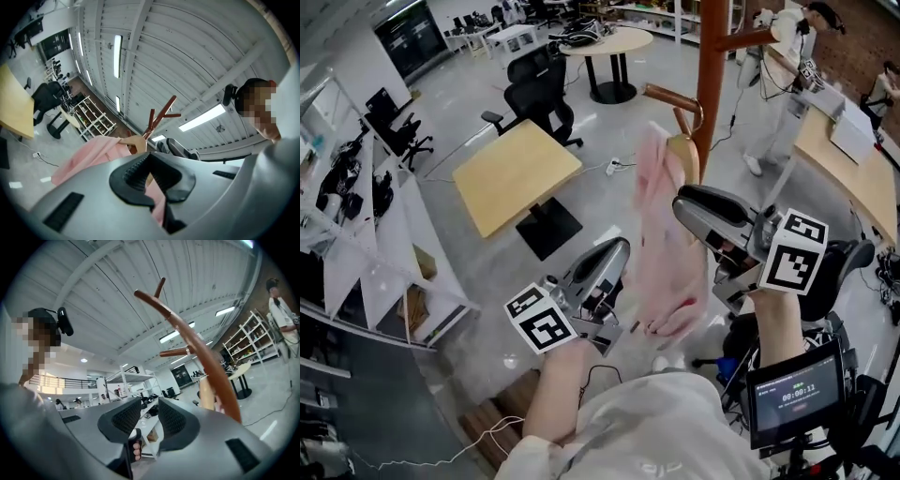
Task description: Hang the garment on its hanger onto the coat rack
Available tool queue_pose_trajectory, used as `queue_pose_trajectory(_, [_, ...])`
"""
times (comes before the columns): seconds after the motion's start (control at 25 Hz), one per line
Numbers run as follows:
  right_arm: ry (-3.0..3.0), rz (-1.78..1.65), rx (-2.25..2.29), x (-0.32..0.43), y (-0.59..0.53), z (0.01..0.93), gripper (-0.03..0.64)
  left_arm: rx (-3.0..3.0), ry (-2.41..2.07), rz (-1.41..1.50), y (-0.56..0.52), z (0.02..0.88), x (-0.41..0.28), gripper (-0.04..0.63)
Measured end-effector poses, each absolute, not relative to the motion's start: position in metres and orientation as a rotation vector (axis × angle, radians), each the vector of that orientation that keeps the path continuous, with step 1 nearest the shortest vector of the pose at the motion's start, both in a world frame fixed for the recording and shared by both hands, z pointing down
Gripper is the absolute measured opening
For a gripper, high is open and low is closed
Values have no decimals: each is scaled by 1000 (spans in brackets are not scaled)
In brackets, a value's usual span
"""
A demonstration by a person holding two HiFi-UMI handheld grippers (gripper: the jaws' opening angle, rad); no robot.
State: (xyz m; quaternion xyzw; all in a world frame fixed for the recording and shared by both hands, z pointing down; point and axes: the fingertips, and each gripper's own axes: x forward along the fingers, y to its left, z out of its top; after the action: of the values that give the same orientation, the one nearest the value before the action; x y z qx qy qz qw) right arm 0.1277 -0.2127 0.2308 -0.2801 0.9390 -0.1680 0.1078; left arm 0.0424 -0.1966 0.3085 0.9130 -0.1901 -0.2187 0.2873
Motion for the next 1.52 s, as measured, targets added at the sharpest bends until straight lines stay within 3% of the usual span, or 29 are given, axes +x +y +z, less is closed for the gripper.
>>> queue_pose_trajectory(0.36, [2896,-532,-294,-16,-184,210,121,2410,-929,-723,-149,289,-88,6])
queue_pose_trajectory(0.92, [2923,-922,431,-239,-91,298,121,2066,-1607,-801,-17,335,-289,6])
queue_pose_trajectory(1.16, [2890,-1017,588,-282,-33,345,118,1936,-1701,-808,34,375,-327,6])
queue_pose_trajectory(1.52, [2832,-1214,641,-288,6,383,115,1851,-1683,-851,58,397,-323,6])
